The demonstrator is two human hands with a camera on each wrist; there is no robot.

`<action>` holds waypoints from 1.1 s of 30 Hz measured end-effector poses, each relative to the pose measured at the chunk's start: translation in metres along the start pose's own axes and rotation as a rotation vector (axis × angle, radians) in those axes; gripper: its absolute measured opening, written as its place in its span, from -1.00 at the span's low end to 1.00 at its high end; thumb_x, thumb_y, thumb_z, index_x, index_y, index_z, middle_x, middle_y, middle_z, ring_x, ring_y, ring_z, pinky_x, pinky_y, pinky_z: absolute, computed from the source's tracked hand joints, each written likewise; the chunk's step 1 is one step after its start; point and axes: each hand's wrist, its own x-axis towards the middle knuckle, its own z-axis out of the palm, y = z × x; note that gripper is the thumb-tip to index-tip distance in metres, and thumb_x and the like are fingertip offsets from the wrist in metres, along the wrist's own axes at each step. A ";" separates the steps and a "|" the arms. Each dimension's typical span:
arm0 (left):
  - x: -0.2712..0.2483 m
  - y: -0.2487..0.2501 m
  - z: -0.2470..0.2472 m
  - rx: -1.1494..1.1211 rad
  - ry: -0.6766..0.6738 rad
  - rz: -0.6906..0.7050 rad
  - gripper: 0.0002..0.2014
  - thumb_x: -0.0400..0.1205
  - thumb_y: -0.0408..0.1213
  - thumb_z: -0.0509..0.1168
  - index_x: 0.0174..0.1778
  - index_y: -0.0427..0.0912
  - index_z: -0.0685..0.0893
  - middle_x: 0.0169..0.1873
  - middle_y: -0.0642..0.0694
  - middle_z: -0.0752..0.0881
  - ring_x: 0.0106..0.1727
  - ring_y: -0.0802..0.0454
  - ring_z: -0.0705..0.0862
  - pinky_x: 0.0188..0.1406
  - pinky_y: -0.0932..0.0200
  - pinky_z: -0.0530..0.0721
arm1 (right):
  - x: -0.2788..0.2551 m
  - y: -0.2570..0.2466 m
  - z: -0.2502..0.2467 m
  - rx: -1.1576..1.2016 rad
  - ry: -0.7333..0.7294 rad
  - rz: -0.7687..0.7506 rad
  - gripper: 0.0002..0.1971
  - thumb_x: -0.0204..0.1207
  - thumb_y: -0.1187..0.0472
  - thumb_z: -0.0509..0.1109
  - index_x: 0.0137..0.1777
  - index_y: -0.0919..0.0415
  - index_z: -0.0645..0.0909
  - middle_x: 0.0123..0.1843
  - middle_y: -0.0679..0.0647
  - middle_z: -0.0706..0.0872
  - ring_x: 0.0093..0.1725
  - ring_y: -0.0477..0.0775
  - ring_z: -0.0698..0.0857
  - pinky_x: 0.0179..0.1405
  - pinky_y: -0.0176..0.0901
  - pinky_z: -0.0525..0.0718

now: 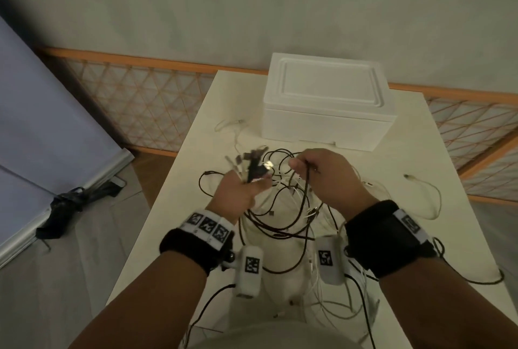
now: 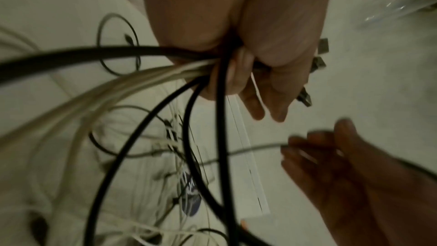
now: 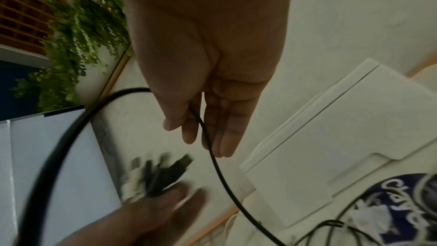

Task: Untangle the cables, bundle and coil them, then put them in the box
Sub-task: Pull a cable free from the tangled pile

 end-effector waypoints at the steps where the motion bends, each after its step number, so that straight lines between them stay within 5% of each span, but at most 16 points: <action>1: 0.003 0.004 0.011 0.058 -0.066 0.014 -0.85 0.45 -0.33 0.51 -0.22 0.05 0.77 -0.38 0.06 0.73 -0.61 0.20 0.40 -0.61 0.30 0.35 | 0.004 -0.004 0.000 0.035 0.011 -0.016 -0.68 0.63 -0.01 0.28 -0.23 0.19 0.65 -0.42 -0.11 0.56 -0.36 -0.22 0.53 -0.38 -0.46 0.39; 5: 0.011 0.014 0.036 0.123 -0.146 0.064 -0.83 0.55 -0.42 0.44 -0.24 -0.04 0.68 -0.68 0.11 0.55 -0.64 0.35 0.49 -0.55 0.47 0.39 | 0.012 -0.004 0.001 0.239 0.117 0.048 -0.83 0.58 0.14 0.39 -0.20 0.20 0.67 -0.41 -0.10 0.63 -0.41 -0.26 0.58 -0.36 -0.51 0.46; 6: 0.014 0.014 0.037 0.124 -0.128 0.066 -0.86 0.55 -0.40 0.45 -0.23 -0.05 0.71 -0.68 0.00 0.51 -0.65 0.33 0.48 -0.53 0.44 0.38 | 0.011 0.000 0.002 0.385 0.119 0.095 -0.94 0.54 0.21 0.43 -0.15 0.16 0.65 -0.34 -0.06 0.68 -0.38 -0.26 0.62 -0.29 -0.49 0.54; 8: 0.019 0.015 0.036 0.038 -0.068 0.053 -0.92 0.49 -0.31 0.51 -0.22 -0.03 0.79 -0.51 -0.24 0.55 -0.60 0.25 0.45 -0.54 0.34 0.36 | 0.009 0.015 0.009 0.589 0.120 0.174 -0.79 0.47 0.37 0.46 0.00 0.08 0.59 -0.11 0.03 0.72 -0.21 -0.10 0.73 -0.16 -0.23 0.71; 11: 0.028 0.014 0.033 -0.173 0.013 -0.006 -0.90 0.46 -0.29 0.52 -0.31 0.02 0.83 -0.26 -0.29 0.69 -0.47 -0.01 0.38 -0.59 0.25 0.25 | 0.006 0.042 0.034 0.340 -0.068 0.120 -0.63 0.41 0.39 0.44 0.18 0.09 0.54 0.00 -0.15 0.65 -0.14 -0.12 0.72 -0.12 -0.23 0.70; 14: 0.031 0.021 0.038 -0.300 -0.051 -0.007 -0.97 0.35 -0.26 0.52 -0.37 -0.04 0.82 -0.22 -0.25 0.73 -0.54 0.06 0.30 -0.59 0.22 0.24 | 0.007 0.050 0.057 0.076 -0.271 0.036 -0.80 0.47 0.13 0.43 0.08 0.09 0.69 -0.07 -0.05 0.72 -0.14 -0.06 0.70 -0.08 -0.09 0.68; 16: 0.036 0.016 0.038 -0.346 -0.086 -0.015 -0.96 0.37 -0.33 0.49 -0.33 -0.09 0.80 -0.26 -0.13 0.77 -0.57 0.12 0.40 -0.64 0.27 0.27 | 0.013 0.048 0.057 0.047 -0.202 0.023 -0.83 0.54 0.13 0.39 -0.09 0.23 0.72 -0.21 0.01 0.75 -0.20 -0.02 0.70 -0.11 -0.05 0.65; 19: 0.043 -0.004 0.032 -0.148 -0.107 -0.092 -0.86 0.49 -0.47 0.45 -0.16 -0.13 0.77 -0.32 -0.05 0.74 -0.50 0.12 0.54 -0.61 0.27 0.36 | 0.025 0.031 0.033 0.350 0.049 0.110 -0.92 0.56 0.27 0.39 -0.15 0.20 0.70 -0.27 -0.05 0.75 -0.25 -0.14 0.73 -0.16 -0.19 0.68; 22: 0.048 -0.019 0.040 0.174 -0.136 -0.174 -0.92 0.50 -0.40 0.50 -0.15 -0.17 0.75 -0.46 0.05 0.73 -0.61 0.31 0.55 -0.55 0.40 0.47 | 0.035 0.004 0.001 0.621 0.198 0.123 -0.88 0.57 0.29 0.36 -0.18 0.14 0.66 -0.28 0.02 0.74 -0.29 -0.17 0.75 -0.28 -0.38 0.66; 24: 0.052 -0.022 0.044 0.185 -0.016 -0.219 -0.87 0.47 -0.26 0.55 -0.19 -0.21 0.76 -0.54 -0.11 0.71 -0.69 0.28 0.47 -0.58 0.39 0.44 | 0.041 0.000 -0.007 0.677 0.184 0.079 -0.93 0.58 0.30 0.37 -0.14 0.21 0.63 -0.30 0.05 0.71 -0.33 -0.21 0.72 -0.30 -0.48 0.61; 26: 0.055 -0.017 0.042 -0.046 0.048 -0.226 -0.84 0.45 -0.20 0.55 -0.14 -0.19 0.81 -0.34 -0.33 0.71 -0.70 0.19 0.34 -0.65 0.28 0.31 | 0.046 0.015 0.000 0.552 0.175 0.098 -0.92 0.54 0.23 0.43 -0.02 0.15 0.59 -0.29 0.02 0.72 -0.32 -0.20 0.71 -0.30 -0.43 0.60; 30: 0.058 0.007 0.035 -0.428 0.022 -0.151 -0.89 0.63 -0.39 0.31 -0.18 -0.22 0.72 -0.27 -0.10 0.83 -0.76 0.21 0.29 -0.75 0.35 0.21 | 0.040 0.047 0.035 0.193 -0.203 0.117 -0.63 0.44 0.24 0.49 0.23 0.07 0.56 -0.16 -0.13 0.67 -0.25 -0.22 0.63 -0.24 -0.54 0.50; 33: 0.058 0.014 0.037 -0.473 -0.047 -0.131 -0.89 0.61 -0.40 0.30 -0.19 -0.21 0.71 -0.26 -0.09 0.83 -0.78 0.24 0.29 -0.76 0.35 0.21 | 0.035 0.044 0.052 0.103 -0.235 0.005 -0.80 0.51 0.18 0.44 0.10 0.17 0.66 -0.17 -0.03 0.68 -0.19 -0.08 0.63 -0.25 -0.41 0.49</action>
